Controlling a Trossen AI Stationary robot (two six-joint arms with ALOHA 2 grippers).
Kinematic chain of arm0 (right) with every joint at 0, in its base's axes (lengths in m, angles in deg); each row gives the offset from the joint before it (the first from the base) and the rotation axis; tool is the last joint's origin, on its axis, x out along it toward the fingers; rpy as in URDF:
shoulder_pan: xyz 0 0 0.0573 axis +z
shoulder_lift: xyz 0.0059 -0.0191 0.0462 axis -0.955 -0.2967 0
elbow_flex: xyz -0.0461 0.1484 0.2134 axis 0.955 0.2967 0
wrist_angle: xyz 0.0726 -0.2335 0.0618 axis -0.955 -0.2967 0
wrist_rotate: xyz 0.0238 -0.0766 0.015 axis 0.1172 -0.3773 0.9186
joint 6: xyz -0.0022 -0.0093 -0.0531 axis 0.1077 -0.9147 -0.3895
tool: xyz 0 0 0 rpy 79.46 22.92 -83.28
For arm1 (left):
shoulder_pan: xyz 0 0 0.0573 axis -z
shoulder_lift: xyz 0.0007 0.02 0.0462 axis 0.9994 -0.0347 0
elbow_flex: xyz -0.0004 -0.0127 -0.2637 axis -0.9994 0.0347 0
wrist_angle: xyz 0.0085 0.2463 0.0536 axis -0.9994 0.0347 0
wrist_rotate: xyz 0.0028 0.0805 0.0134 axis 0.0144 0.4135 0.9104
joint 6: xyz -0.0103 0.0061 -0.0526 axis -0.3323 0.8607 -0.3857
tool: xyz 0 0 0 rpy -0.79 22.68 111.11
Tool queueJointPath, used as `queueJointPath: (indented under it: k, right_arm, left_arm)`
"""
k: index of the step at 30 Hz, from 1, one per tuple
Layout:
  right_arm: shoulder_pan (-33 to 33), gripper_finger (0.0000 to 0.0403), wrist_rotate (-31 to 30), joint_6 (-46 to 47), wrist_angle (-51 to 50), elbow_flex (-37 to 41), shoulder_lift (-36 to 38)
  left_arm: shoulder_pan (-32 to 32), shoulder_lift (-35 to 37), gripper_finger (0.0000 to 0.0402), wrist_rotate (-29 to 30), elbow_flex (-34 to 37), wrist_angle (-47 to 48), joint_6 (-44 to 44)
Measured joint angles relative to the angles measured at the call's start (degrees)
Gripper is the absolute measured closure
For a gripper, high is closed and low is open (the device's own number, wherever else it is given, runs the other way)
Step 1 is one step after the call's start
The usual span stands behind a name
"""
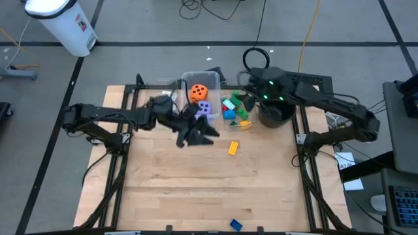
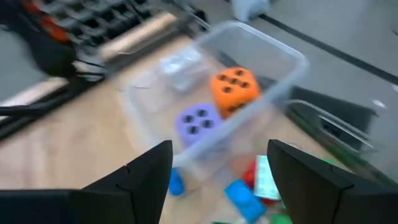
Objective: Pick & Place Toys
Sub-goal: Put the dark blue game piece into the right transparent bin
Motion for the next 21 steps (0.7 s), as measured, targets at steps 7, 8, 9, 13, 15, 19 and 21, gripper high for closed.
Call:
queueJointPath:
  k: [7,8,9,13,15,19,21]
  right_arm:
    - [13.88,0.0149,0.04,6.66,0.32,6.09,10.25]
    - [16.69,0.0149,-0.01,8.34,0.86,7.16,10.95]
    - [19.61,0.0149,-0.08,10.08,1.79,8.21,11.45]
    - [32.13,0.015,-2.21,16.69,7.62,12.62,11.53]
    - [38.28,0.0153,-5.78,18.37,10.98,14.12,9.89]
    - [48.33,0.0163,-11.66,18.67,16.51,14.75,4.94]
    - [51.83,0.0169,-12.1,19.23,19.08,14.21,2.31]
  left_arm:
    - [8.01,-0.02,0.0098,8.37,0.0,8.13,4.26]
    - [9.07,-0.02,0.0098,9.56,0.0,9.12,4.64]
    - [10.12,-0.02,0.0098,10.8,0.0,9.84,4.92]
    - [13.49,-0.02,0.0098,14.55,0.0,11.9,5.8]
    - [14.76,-0.02,0.0098,16.08,0.0,12.57,5.8]
    - [17.03,-0.02,0.0098,19.1,0.01,12.87,5.68]
    - [18.2,-0.02,0.0098,21.3,0.02,12.57,4.99]
